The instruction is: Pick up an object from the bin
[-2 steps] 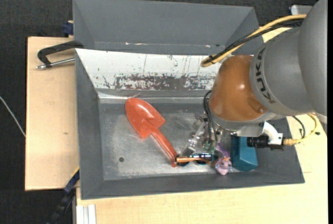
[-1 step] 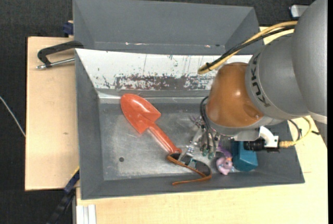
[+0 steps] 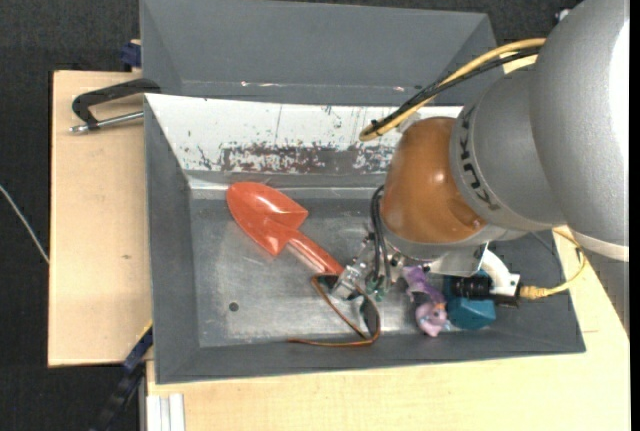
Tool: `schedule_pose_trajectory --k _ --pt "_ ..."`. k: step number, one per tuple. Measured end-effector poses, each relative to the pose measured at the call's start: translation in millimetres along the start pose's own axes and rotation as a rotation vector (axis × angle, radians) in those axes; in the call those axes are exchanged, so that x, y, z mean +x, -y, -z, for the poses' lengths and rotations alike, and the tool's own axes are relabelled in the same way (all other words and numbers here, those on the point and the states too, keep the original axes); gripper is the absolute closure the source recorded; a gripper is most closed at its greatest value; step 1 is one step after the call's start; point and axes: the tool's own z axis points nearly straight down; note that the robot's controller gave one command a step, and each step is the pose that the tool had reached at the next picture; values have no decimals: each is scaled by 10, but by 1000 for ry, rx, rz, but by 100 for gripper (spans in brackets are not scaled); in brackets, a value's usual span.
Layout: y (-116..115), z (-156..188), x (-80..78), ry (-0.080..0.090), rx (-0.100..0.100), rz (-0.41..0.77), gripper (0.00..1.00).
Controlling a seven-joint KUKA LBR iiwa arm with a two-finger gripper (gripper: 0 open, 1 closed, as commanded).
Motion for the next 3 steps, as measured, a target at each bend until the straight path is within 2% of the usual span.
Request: schedule_pose_trajectory --k 1,2,3 --pt "0 0 0 0 0 0 100" --pt "54 493 -37 -1 4 34 100" --pt "-31 775 -44 4 -1 26 100"
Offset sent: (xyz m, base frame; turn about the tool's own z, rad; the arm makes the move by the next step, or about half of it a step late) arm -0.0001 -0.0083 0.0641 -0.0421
